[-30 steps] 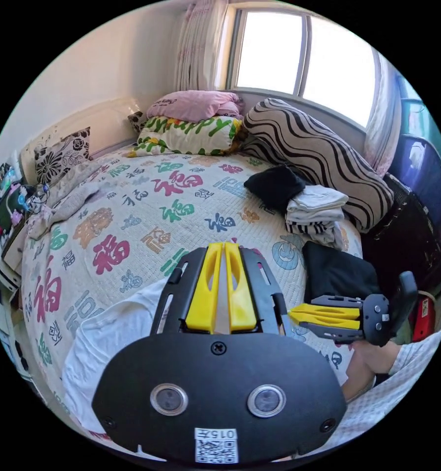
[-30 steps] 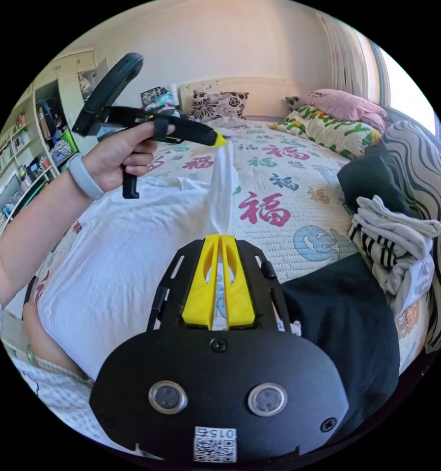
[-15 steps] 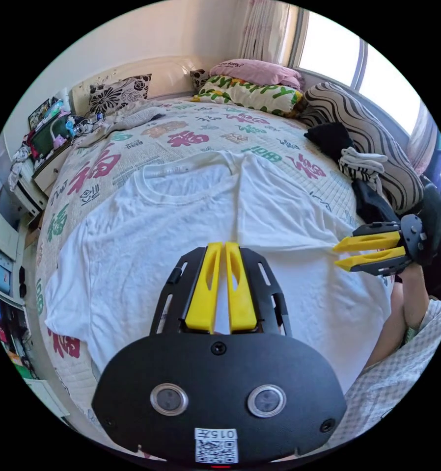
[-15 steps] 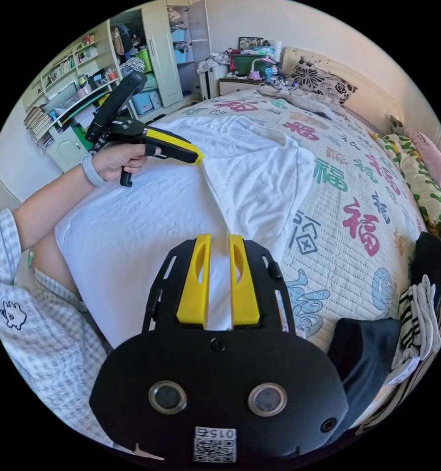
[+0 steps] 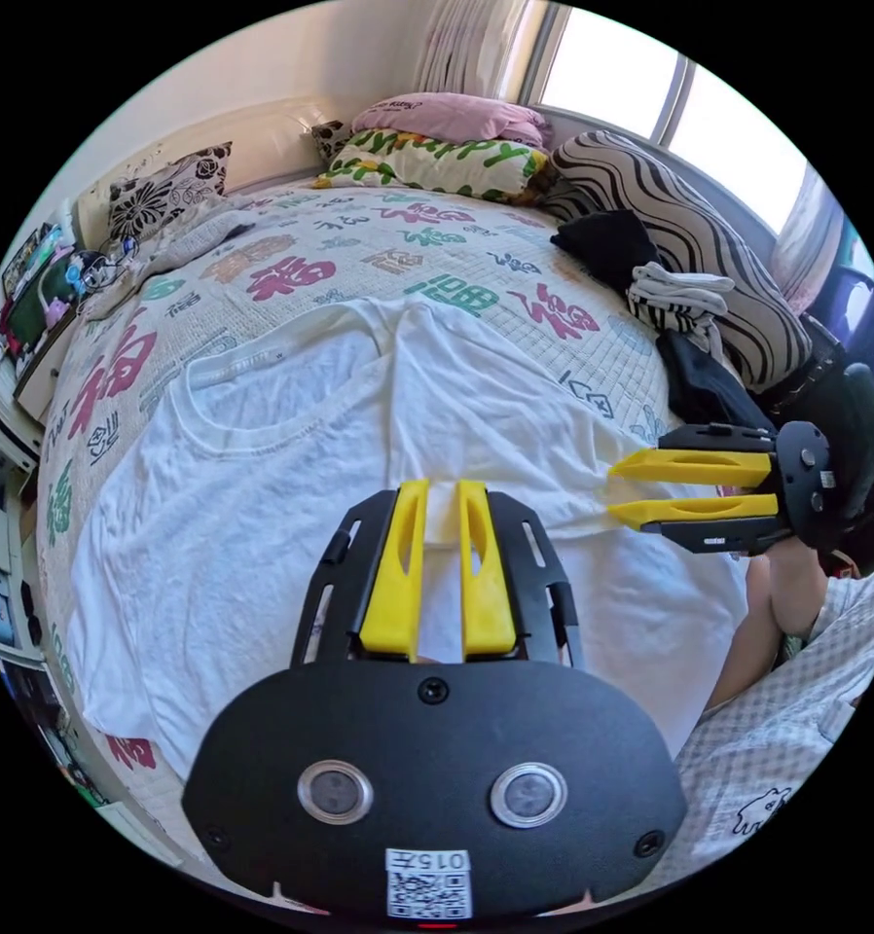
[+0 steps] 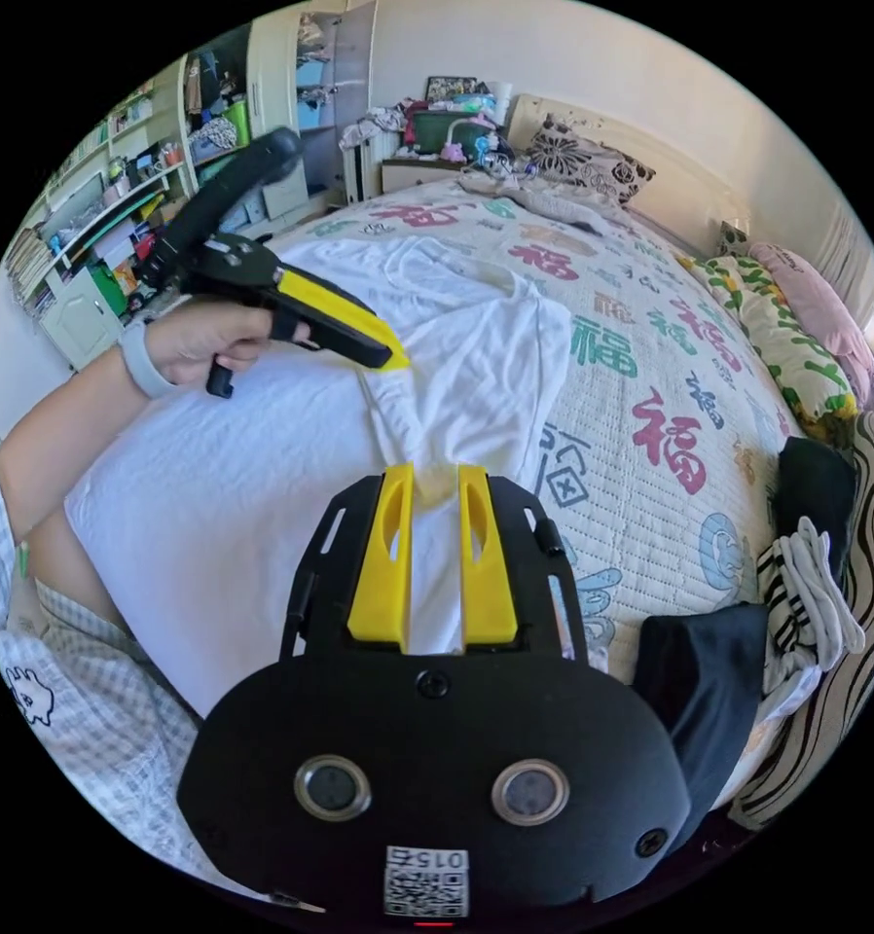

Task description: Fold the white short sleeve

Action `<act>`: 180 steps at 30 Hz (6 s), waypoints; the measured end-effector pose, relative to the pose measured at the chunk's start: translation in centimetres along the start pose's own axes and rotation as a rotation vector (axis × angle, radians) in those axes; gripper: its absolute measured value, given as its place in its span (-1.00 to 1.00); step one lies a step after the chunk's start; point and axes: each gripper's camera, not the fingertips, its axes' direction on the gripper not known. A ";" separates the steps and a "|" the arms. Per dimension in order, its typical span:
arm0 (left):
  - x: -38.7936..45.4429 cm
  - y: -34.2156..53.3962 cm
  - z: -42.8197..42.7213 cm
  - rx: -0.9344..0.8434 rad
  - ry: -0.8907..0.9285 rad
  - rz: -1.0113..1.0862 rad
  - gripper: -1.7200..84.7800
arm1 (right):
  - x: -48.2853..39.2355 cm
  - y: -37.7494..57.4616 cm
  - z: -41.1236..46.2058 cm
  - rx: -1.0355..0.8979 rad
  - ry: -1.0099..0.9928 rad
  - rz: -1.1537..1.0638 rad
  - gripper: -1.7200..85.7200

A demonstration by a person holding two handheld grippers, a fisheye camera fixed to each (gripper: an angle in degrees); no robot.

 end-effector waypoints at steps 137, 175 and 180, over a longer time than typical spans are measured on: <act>-21.1 38.0 -25.6 0.286 -0.070 -0.117 -0.85 | -21.0 -53.6 11.1 -0.106 -0.257 0.184 -0.95; -24.7 30.3 -17.1 0.130 0.105 -0.401 -0.92 | -13.1 -61.2 21.1 -0.198 -0.382 0.103 -0.93; -26.1 31.5 -18.8 0.277 0.112 -0.482 -0.92 | -7.7 -59.4 20.4 -0.099 -0.474 0.201 -0.94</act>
